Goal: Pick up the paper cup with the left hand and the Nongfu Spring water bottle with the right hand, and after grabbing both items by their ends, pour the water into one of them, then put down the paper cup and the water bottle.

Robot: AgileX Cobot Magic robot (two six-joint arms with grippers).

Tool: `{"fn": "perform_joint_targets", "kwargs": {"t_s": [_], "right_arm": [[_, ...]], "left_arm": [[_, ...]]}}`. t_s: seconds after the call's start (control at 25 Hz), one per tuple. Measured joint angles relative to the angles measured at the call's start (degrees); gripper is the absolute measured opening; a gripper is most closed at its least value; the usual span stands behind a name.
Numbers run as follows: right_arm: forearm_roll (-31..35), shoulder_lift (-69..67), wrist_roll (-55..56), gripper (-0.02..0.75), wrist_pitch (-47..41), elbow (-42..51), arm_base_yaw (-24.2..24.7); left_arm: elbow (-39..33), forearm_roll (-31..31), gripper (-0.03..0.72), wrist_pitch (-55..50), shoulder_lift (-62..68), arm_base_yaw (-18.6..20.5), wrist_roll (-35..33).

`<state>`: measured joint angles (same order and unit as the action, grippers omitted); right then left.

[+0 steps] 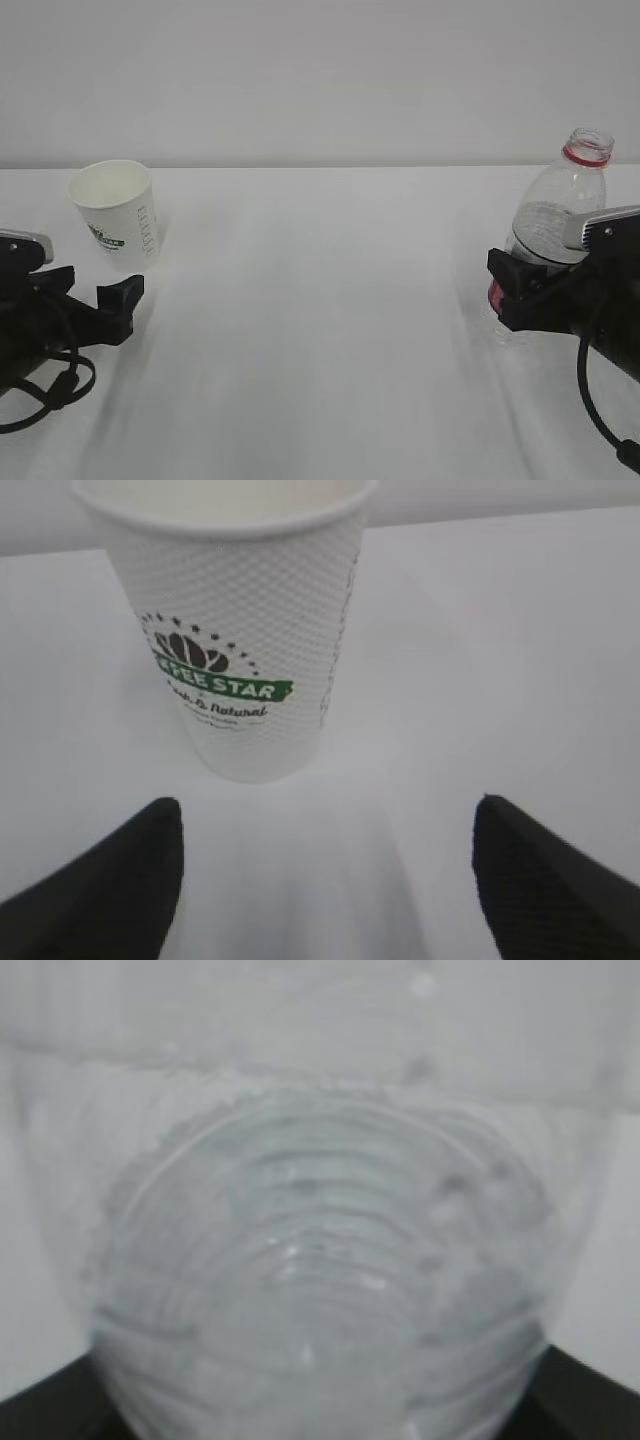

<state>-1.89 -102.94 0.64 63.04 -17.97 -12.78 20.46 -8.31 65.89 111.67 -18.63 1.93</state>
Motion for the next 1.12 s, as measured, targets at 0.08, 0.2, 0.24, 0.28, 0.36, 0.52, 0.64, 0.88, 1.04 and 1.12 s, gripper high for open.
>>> {"fn": "perform_joint_targets", "kwargs": {"t_s": [0.08, 0.2, 0.24, 0.28, 0.36, 0.52, 0.64, 0.88, 1.04, 1.12], "right_arm": [[0.00, 0.00, 0.00, 0.497, 0.00, 0.00, 0.00], [0.00, 0.00, -0.01, 0.496, 0.00, 0.00, 0.00], [0.00, 0.00, -0.12, 0.496, 0.00, 0.00, 0.00], [0.00, 0.00, -0.12, 0.496, 0.00, 0.00, 0.00], [0.00, 0.00, -0.12, 0.496, 0.00, 0.00, 0.00], [0.00, 0.00, -0.12, 0.496, 0.00, 0.00, 0.00], [0.00, 0.00, -0.12, 0.496, 0.00, 0.00, 0.00], [0.00, 0.00, -0.14, 0.496, 0.00, 0.00, 0.00], [0.00, 0.00, -0.64, 0.496, 0.00, 0.00, 0.00], [0.00, 0.00, -0.64, 0.496, 0.00, 0.00, 0.00]], "left_arm": [[1.26, -0.08, 0.673, 0.00, 1.36, 0.00, 0.00], [2.88, -0.08, 0.673, 0.00, 3.17, 0.00, 0.00], [3.58, -0.22, 0.673, 0.00, 3.89, 0.00, 0.00], [3.98, -0.22, 0.673, 0.00, 4.47, 0.00, 0.00], [5.13, -0.35, 0.673, 0.00, 5.32, 0.00, 0.00], [6.98, -1.25, 0.673, 0.00, 6.86, 0.00, 0.00], [7.72, -3.55, 0.673, 0.00, 7.23, 0.00, 0.00], [8.01, -5.01, 0.673, 0.00, 8.31, 0.00, 0.00], [10.41, -5.01, 0.673, 0.00, 10.34, 0.00, 0.00], [11.73, -5.01, 0.673, 0.00, 11.36, 0.00, 0.00]]}}
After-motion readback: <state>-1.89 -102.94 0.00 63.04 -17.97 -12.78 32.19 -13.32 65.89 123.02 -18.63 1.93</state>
